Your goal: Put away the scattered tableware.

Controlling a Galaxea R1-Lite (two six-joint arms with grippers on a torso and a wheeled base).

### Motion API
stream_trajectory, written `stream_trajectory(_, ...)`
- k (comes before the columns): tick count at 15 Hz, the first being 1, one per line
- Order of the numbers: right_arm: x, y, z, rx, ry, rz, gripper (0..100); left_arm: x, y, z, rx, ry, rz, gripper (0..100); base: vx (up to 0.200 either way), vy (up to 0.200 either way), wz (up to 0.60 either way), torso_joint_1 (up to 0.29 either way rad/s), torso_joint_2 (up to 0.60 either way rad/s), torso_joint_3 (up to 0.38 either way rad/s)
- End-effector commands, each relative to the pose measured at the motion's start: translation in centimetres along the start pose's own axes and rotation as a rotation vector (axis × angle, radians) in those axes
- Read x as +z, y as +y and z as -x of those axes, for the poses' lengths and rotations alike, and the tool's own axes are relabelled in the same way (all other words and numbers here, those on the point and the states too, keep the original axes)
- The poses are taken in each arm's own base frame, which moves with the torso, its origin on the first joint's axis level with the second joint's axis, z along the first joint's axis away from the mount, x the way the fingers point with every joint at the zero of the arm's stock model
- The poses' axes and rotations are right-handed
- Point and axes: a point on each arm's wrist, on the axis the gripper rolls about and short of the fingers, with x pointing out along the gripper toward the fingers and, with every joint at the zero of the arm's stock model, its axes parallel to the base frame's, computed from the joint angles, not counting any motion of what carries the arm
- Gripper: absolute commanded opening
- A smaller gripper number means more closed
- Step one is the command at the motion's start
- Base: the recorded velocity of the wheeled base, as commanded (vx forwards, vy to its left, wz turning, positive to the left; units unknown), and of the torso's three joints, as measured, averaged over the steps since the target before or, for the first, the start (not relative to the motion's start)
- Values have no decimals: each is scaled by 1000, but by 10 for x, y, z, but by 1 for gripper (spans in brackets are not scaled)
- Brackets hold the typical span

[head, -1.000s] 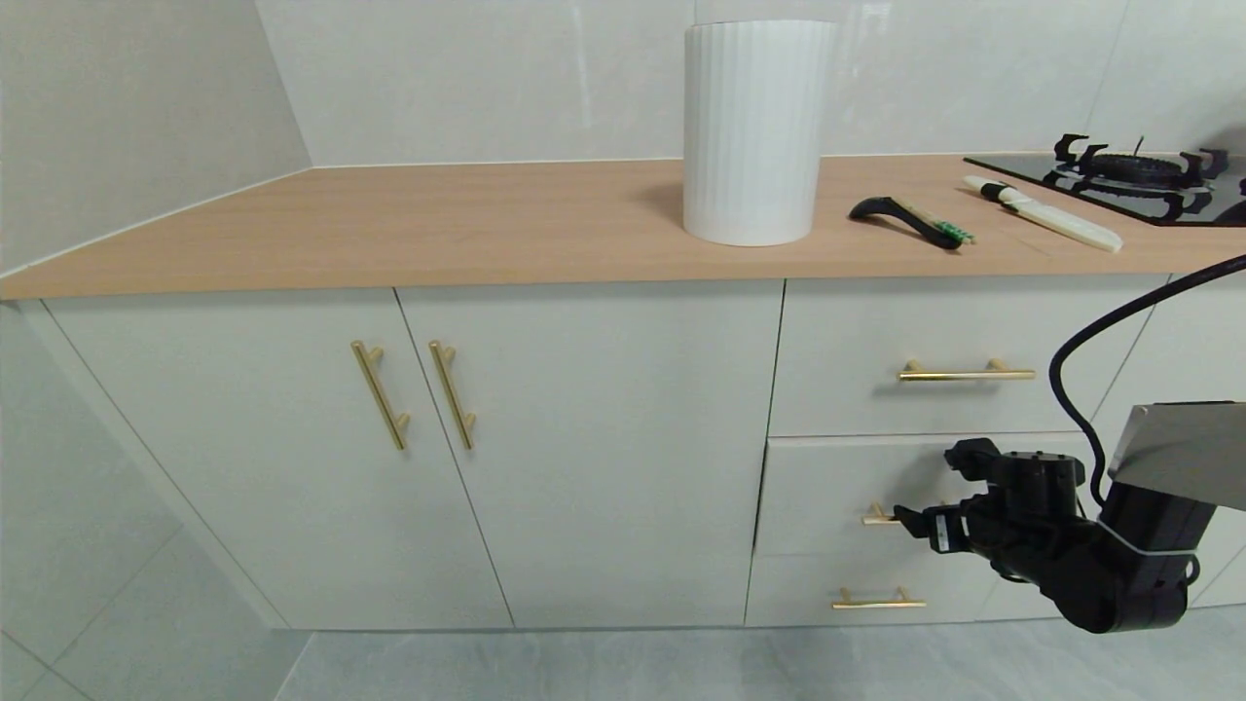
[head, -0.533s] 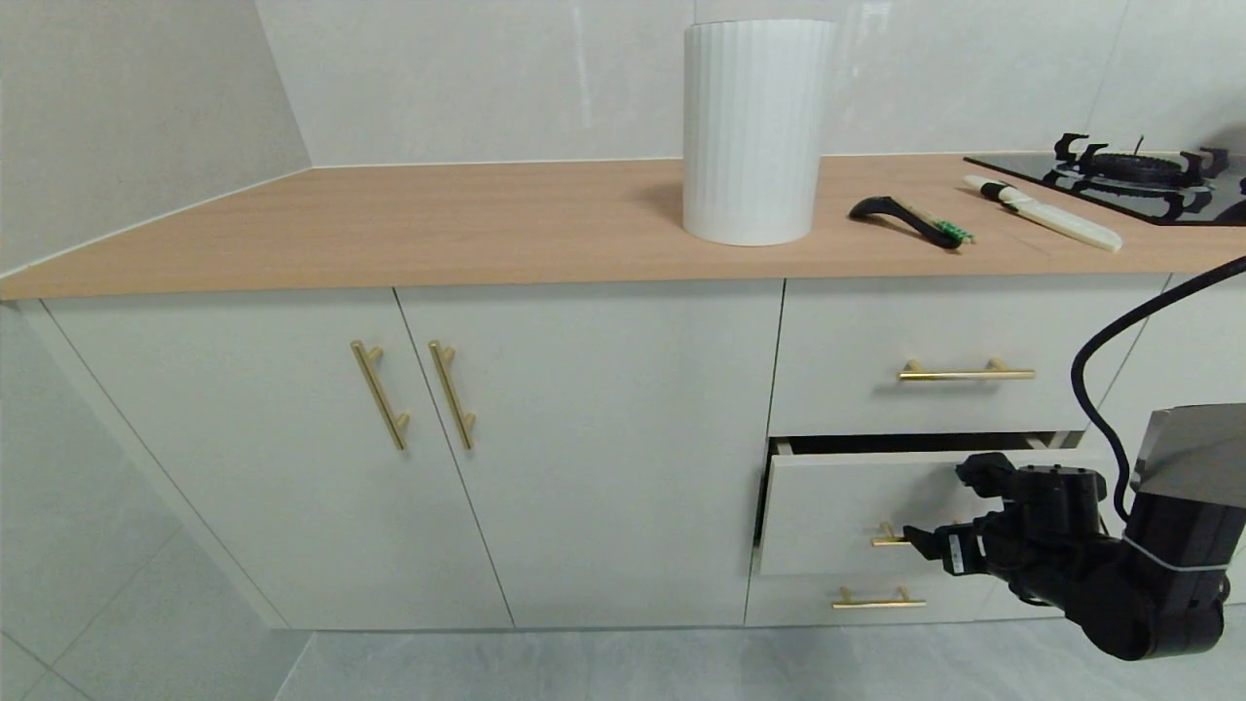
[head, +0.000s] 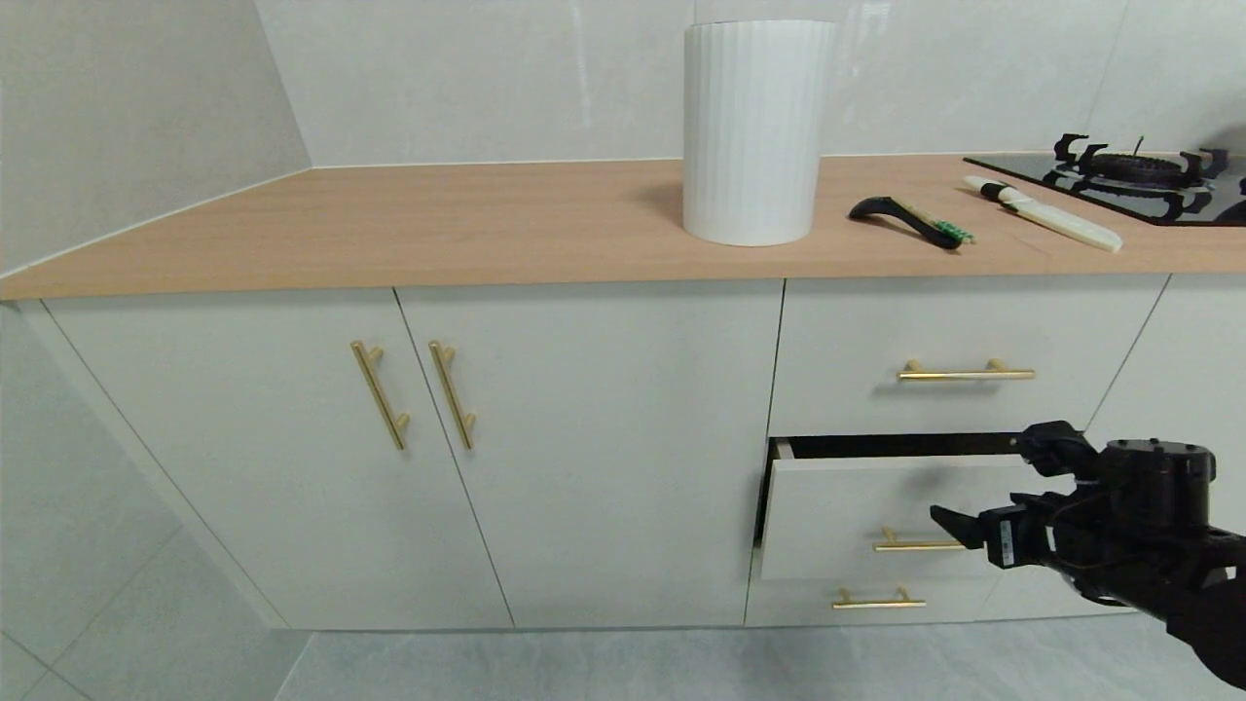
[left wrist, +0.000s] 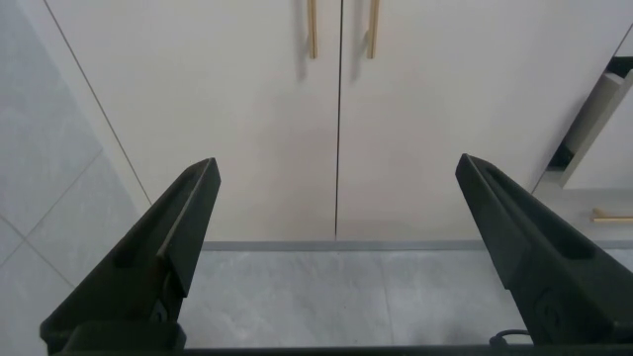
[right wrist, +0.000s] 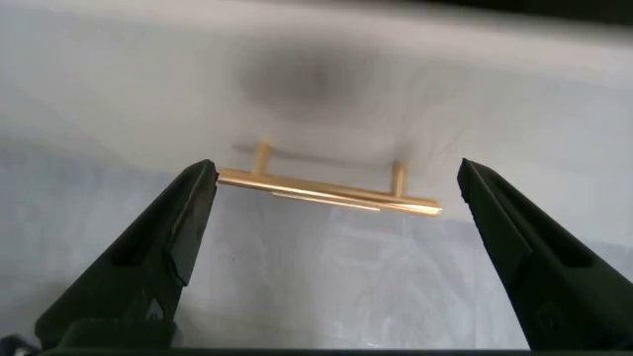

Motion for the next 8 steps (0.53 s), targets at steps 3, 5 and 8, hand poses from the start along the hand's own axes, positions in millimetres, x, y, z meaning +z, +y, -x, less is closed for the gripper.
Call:
stream_trajectory(3, 84, 1, 44, 13, -58, 8, 100, 0, 0, 0, 1, 2, 0, 100, 0, 0, 0, 0, 0, 0)
stream_trajectory(5, 101, 0, 33, 12, -62, 9, 100, 0, 0, 0, 0, 2, 0, 100, 0, 0, 0, 0, 0, 0)
stream_trajectory(8, 104, 3, 3, 2, -12, 13, 100, 0, 0, 0, 1, 2, 0, 100, 0, 0, 0, 0, 0, 0)
